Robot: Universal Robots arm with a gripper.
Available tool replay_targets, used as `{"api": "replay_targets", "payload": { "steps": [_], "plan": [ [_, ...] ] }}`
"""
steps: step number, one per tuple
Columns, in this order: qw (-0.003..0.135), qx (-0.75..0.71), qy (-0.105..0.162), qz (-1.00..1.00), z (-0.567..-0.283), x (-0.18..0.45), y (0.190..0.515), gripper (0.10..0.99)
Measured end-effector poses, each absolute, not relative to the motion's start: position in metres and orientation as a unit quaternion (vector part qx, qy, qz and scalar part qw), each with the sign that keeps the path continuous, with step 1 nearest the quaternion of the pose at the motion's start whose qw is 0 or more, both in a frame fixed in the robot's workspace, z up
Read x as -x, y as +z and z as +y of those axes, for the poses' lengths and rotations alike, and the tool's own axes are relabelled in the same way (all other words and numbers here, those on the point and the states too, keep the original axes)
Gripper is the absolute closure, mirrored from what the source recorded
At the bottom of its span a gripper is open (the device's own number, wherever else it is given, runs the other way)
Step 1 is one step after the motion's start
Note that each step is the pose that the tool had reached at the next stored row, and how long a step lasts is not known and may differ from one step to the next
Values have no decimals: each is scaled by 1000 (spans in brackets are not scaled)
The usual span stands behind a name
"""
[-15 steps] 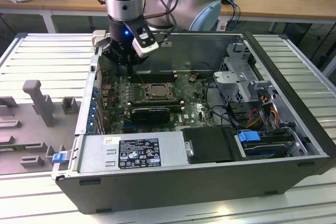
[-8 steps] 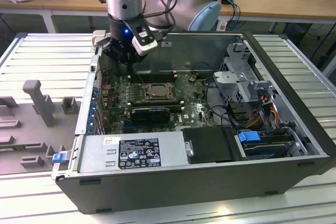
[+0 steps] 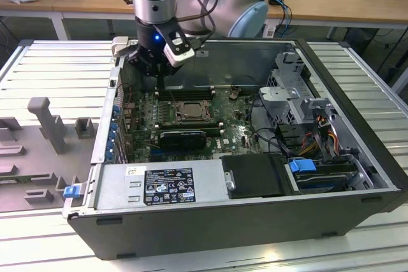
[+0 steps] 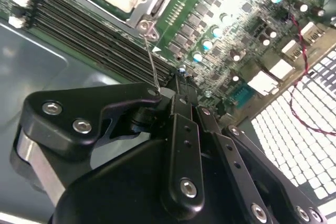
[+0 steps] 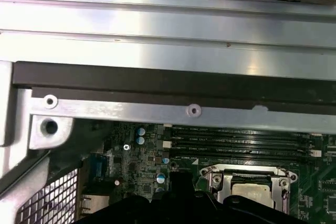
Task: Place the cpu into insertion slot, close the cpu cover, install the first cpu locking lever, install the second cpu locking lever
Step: 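Install the first cpu locking lever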
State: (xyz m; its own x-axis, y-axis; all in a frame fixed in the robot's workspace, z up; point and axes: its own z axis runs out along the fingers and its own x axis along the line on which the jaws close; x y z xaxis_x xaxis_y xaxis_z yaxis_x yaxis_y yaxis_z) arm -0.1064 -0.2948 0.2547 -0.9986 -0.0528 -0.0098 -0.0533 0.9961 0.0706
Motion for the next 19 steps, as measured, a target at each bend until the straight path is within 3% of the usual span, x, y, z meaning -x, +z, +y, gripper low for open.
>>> {"api": "replay_targets", "payload": {
  "steps": [19],
  "plan": [
    [4, 26, 35, 999, -295, 73, 255, 980]
  ]
}}
